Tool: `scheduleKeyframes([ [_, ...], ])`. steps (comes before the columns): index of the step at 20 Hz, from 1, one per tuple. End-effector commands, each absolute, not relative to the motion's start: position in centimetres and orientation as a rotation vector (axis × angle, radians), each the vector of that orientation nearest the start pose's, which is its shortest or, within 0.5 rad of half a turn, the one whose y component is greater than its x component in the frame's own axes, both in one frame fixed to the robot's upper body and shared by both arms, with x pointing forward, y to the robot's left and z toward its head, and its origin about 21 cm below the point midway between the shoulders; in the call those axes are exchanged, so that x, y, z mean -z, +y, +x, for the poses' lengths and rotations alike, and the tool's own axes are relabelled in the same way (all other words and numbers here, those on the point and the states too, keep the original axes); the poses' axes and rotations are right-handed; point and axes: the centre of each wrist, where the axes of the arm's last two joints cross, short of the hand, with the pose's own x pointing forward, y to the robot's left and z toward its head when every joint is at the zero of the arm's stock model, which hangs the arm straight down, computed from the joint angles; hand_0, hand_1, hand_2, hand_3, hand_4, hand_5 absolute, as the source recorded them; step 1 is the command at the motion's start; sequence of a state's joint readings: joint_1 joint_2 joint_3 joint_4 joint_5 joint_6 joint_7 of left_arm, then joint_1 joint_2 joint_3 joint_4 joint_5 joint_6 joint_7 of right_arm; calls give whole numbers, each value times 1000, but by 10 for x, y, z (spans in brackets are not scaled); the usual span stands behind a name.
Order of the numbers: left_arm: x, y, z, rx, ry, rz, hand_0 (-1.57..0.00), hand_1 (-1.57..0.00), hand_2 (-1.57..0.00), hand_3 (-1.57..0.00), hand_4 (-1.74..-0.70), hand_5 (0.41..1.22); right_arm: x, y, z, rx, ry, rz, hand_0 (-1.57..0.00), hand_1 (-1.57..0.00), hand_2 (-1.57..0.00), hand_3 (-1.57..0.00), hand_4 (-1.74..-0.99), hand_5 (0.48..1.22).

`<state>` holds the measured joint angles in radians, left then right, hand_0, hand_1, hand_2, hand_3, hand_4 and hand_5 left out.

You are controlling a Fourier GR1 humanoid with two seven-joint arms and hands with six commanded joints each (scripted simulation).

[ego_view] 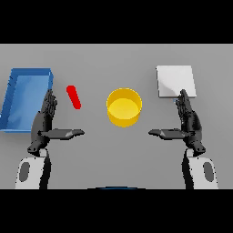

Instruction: Pick up the red beaker and tilt it to pour out 1 green nut into yellow bowl. Pick up the yellow bowl and place it on the metallic measuring scale.

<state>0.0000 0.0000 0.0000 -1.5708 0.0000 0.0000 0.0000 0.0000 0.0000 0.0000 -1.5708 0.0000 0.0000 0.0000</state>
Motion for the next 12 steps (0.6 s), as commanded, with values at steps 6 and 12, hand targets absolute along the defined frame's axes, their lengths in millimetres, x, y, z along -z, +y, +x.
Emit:
scheduleKeyframes([
  [6,5,232,244,3,-1568,4,1,1,1,1,-1204,652,1,-225,253,1,-1575,-2,1,1,1,1,-1245,681],
  [12,-16,231,222,204,-1576,86,1,1,1,1,-1224,660,-14,-221,227,-291,-1705,-228,1,1,1,1,-1235,678],
])
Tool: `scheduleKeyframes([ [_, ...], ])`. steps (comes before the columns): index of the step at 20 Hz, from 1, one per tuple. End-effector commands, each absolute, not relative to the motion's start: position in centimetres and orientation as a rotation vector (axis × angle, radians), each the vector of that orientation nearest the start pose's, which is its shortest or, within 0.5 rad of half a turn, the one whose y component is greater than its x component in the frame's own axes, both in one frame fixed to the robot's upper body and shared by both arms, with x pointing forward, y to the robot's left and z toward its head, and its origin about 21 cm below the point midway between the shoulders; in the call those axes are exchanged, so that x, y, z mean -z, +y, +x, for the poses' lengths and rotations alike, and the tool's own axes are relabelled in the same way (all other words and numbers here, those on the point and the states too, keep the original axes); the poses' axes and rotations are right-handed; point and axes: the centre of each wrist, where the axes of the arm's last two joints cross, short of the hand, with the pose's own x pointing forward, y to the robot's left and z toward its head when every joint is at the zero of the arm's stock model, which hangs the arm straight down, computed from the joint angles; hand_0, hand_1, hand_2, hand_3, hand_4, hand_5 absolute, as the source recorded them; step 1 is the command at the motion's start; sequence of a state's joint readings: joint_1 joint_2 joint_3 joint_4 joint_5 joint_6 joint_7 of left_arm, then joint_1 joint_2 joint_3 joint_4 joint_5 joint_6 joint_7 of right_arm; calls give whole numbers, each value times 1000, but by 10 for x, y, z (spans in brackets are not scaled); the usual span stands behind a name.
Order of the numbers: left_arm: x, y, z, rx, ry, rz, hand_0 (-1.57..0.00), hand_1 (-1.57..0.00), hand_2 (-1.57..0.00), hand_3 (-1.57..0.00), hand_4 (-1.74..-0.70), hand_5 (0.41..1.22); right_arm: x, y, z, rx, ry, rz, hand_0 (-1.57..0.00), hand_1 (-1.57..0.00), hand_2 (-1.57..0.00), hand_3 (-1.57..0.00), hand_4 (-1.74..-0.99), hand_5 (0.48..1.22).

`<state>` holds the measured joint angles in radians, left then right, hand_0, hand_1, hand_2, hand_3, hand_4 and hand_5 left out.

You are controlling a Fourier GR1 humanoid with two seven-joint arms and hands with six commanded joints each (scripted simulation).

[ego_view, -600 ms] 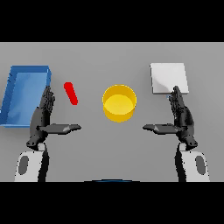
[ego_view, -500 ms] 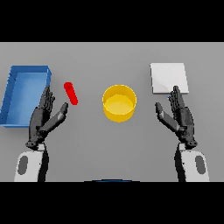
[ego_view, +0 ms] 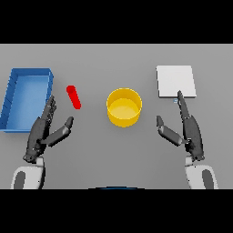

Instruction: Pick up the red beaker and tilt it to pour out 1 green nut into yellow bowl. Pick up the yellow bowl and place it on the metallic measuring scale.

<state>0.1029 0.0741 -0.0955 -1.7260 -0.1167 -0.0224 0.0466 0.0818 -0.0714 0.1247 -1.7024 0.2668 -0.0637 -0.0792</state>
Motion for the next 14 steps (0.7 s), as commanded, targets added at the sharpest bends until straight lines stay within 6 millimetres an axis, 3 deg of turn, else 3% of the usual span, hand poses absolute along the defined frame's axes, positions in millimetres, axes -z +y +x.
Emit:
scheduleKeyframes([
  [1,-18,234,224,210,-1579,89,1,1,1,1,-1226,661,-12,-219,224,-297,-1704,-210,1,1,1,1,-1241,680],
  [4,-17,227,227,255,-1556,76,1,1,1,1,-1254,679,-11,-220,225,-284,-1694,-186,1,1,1,1,-1254,682],
  [9,-5,223,259,256,-1528,52,1,1,1,1,-1370,732,-11,-224,223,-261,-1724,-141,1,1,1,1,-1296,677],
  [14,7,221,290,257,-1478,79,1,1,1,1,-1369,733,-10,-224,223,-247,-1703,-135,1,1,1,1,-1329,685],
])
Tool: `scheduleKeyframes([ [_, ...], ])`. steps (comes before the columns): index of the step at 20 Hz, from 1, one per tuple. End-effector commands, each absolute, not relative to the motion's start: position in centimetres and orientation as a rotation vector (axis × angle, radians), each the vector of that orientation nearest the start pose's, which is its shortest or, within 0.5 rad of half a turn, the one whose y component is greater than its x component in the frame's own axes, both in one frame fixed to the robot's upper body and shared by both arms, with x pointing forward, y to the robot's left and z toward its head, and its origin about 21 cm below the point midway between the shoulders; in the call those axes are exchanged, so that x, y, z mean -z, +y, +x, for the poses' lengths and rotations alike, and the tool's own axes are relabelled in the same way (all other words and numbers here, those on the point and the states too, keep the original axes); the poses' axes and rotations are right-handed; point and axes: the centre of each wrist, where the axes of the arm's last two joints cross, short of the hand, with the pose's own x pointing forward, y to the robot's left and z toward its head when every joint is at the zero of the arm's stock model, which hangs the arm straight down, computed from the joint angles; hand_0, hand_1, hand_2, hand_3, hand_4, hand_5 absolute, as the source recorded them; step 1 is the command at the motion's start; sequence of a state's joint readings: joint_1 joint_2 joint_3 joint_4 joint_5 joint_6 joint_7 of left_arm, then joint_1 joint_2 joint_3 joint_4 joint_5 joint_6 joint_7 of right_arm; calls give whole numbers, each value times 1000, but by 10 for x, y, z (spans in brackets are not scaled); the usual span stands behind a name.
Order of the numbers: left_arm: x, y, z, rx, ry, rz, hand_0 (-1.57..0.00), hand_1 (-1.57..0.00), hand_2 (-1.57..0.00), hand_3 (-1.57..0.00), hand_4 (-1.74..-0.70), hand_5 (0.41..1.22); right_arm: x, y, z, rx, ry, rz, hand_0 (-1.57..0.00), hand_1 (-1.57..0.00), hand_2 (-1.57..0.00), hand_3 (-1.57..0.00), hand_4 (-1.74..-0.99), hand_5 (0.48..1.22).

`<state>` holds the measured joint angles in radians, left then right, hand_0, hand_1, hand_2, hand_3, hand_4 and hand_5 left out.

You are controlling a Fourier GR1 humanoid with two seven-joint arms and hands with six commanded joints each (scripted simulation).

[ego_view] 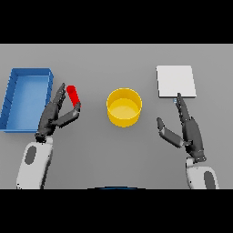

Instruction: Pick up the red beaker and tilt it to pour out 1 green nut into yellow bowl. Pick up the yellow bowl and place it on the metallic measuring scale.

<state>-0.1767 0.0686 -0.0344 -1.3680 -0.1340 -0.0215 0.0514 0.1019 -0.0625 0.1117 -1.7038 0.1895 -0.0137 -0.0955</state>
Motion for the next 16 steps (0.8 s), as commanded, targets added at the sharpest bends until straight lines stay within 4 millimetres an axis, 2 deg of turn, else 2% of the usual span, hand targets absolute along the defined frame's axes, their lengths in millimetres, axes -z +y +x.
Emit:
scheduleKeyframes([
  [1,13,222,294,256,-1477,85,1,1,1,1,-1359,726,-11,-223,223,-248,-1700,-140,1,1,1,1,-1331,686],
  [2,15,225,297,250,-1482,81,1,1,1,1,-1352,720,-10,-225,223,-239,-1697,-140,1,1,1,1,-1337,687],
  [6,16,216,320,245,-1461,66,1,1,1,1,-1330,714,-13,-224,225,-234,-1703,-143,1,1,1,1,-1338,688],
  [14,14,209,344,277,-1479,52,1,1,1,1,-1318,708,-12,-230,226,-230,-1693,-145,1,1,1,1,-1320,683],
  [16,14,207,350,281,-1469,46,1,1,1,1,-1332,715,-15,-225,225,-229,-1715,-148,1,1,1,1,-1311,682],
])
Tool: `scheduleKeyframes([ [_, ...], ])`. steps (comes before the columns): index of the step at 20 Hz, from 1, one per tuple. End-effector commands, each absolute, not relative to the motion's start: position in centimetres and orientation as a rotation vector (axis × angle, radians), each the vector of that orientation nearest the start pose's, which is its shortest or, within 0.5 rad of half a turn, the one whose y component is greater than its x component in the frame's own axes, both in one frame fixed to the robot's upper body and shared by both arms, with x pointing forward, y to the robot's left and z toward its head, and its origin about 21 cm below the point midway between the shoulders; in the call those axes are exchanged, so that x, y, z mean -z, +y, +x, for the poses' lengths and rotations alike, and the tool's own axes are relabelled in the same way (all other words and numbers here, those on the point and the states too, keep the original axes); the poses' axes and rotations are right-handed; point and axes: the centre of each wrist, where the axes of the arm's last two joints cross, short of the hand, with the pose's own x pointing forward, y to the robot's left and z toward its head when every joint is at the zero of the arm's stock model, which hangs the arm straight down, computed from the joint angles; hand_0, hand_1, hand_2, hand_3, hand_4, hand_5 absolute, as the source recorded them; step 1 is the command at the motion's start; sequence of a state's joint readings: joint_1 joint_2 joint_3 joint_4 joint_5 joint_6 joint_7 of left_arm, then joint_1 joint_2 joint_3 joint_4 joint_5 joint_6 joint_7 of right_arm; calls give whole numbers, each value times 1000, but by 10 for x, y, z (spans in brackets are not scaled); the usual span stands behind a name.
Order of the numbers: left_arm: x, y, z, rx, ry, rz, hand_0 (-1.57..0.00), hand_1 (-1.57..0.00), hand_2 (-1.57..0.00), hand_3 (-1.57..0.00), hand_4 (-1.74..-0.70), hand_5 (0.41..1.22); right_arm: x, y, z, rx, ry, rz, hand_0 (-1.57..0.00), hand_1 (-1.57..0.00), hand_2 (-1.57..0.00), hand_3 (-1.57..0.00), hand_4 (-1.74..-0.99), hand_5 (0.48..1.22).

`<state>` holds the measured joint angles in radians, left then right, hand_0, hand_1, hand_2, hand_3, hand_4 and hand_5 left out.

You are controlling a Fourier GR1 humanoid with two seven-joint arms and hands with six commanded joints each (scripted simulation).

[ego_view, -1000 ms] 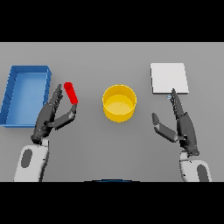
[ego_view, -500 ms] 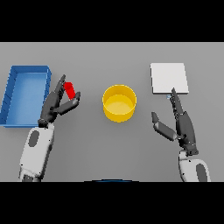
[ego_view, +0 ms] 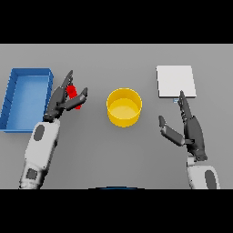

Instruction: Pick up the red beaker and tilt it to pour out 1 green nut into yellow bowl. Pick up the yellow bowl and place it on the metallic measuring scale.

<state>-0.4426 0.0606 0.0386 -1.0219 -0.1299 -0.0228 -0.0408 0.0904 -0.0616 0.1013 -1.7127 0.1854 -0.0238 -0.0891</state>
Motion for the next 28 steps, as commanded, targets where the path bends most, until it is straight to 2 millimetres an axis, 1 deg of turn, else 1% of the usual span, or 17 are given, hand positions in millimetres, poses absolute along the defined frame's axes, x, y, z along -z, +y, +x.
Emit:
scheduleKeyframes([
  [1,14,205,353,290,-1487,40,1,1,1,1,-1343,725,-14,-227,228,-222,-1697,-147,1,1,1,1,-1305,681],
  [2,18,203,351,280,-1509,28,1,1,1,1,-1363,735,-13,-223,224,-225,-1701,-141,1,1,1,1,-1298,682],
  [3,18,200,353,264,-1511,30,1,1,-30,-3,-1389,752,-15,-225,224,-231,-1708,-149,1,1,1,1,-1295,683],
  [4,18,201,354,243,-1509,30,-81,-84,-122,-75,-1416,770,-14,-225,225,-238,-1704,-156,1,1,1,1,-1291,684],
  [5,19,196,356,222,-1492,21,-253,-276,-307,-220,-1444,795,-17,-227,227,-231,-1713,-161,1,1,1,1,-1289,684],
  [6,17,193,357,202,-1491,22,-458,-483,-501,-490,-1443,881,-14,-227,226,-234,-1702,-164,1,1,1,1,-1286,685],
  [7,19,189,356,204,-1493,52,-681,-701,-715,-706,-1441,949,-13,-227,225,-238,-1703,-151,1,1,1,1,-1285,683],
  [8,21,188,357,212,-1498,84,-859,-875,-886,-879,-1439,1003,-14,-230,225,-242,-1702,-150,1,1,1,1,-1283,683],
  [10,26,187,355,226,-1549,95,-1115,-1125,-1133,-1128,-1443,1082,-14,-228,228,-230,-1698,-149,1,1,1,1,-1290,684],
  [12,24,186,357,222,-1549,99,-1279,-1286,-1290,-1288,-1447,1132,-12,-228,225,-236,-1704,-141,1,1,1,1,-1293,682],
  [14,23,184,358,209,-1570,104,-1384,-1388,-1391,-1390,-1553,1129,-13,-225,229,-225,-1702,-130,1,1,1,1,-1303,682],
  [16,20,180,356,194,-1590,86,-1452,-1454,-1456,-1455,-1621,1117,-13,-226,227,-247,-1718,-139,1,1,1,1,-1288,679],
  [17,20,183,356,194,-1588,87,-1475,-1478,-1479,-1478,-1645,1112,-14,-227,229,-249,-1713,-144,1,1,1,1,-1281,676],
  [20,5,184,359,189,-1656,109,-1522,-1523,-1524,-1523,-1692,1100,-14,-225,230,-267,-1715,-153,1,1,1,1,-1254,667],
  [22,-12,184,360,214,-1697,133,-1540,-1540,-1541,-1541,-1709,1097,-12,-228,230,-272,-1712,-150,1,1,1,1,-1255,672],
  [25,-36,178,361,356,-1717,182,-1555,-1555,-1556,-1555,-1725,1107,-9,-222,229,-286,-1729,-166,1,1,1,1,-1249,679],
  [28,-54,169,368,624,-1671,283,-1563,-1563,-1563,-1563,-1733,1121,-13,-220,231,-293,-1712,-199,1,1,1,1,-1243,691],
])
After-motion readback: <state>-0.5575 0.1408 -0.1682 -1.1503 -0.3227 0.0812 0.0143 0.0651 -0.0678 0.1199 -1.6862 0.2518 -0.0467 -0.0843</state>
